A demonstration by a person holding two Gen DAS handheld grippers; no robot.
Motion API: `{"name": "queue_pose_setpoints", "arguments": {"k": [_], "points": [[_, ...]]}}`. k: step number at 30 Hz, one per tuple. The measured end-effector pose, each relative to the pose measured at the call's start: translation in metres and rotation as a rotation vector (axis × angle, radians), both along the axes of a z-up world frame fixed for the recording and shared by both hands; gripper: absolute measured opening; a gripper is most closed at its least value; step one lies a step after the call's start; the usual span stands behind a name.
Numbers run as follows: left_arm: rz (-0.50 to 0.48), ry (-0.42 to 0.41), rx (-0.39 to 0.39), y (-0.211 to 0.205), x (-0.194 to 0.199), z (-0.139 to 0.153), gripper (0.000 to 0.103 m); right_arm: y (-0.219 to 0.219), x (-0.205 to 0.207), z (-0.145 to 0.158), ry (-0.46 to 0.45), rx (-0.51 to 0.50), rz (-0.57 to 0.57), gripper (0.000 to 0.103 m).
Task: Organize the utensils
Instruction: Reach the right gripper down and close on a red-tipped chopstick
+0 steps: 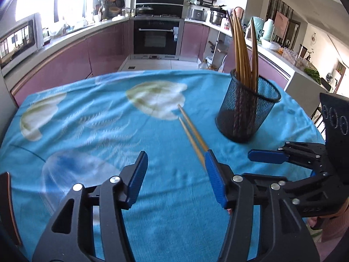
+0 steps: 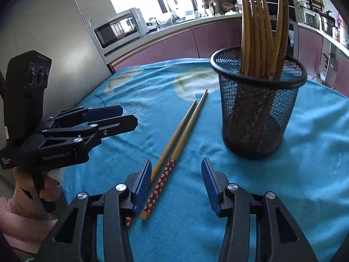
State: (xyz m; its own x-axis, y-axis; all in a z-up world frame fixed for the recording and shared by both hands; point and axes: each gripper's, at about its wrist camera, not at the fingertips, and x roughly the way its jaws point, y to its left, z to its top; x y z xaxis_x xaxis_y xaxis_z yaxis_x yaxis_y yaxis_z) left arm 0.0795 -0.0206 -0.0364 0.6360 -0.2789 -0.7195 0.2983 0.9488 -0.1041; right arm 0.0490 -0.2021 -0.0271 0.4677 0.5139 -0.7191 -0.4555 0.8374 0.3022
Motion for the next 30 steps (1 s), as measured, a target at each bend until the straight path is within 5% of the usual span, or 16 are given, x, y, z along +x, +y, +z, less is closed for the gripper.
{"name": "queue_pose_setpoints", "arguments": {"k": [11, 24, 30], "points": [[-0.004, 0.037, -0.015, 0.000, -0.003, -0.017, 0.054, 0.027, -0.005, -0.009, -0.031, -0.131, -0.039, 0.037], [-0.083, 0.052, 0.013, -0.026, -0.001, -0.025, 0.054, 0.008, 0.002, -0.008, 0.009, -0.093, -0.065, 0.027], [-0.098, 0.089, 0.043, -0.039, 0.009, -0.037, 0.044, 0.011, 0.018, -0.003, -0.010, -0.081, -0.058, 0.027]]}}
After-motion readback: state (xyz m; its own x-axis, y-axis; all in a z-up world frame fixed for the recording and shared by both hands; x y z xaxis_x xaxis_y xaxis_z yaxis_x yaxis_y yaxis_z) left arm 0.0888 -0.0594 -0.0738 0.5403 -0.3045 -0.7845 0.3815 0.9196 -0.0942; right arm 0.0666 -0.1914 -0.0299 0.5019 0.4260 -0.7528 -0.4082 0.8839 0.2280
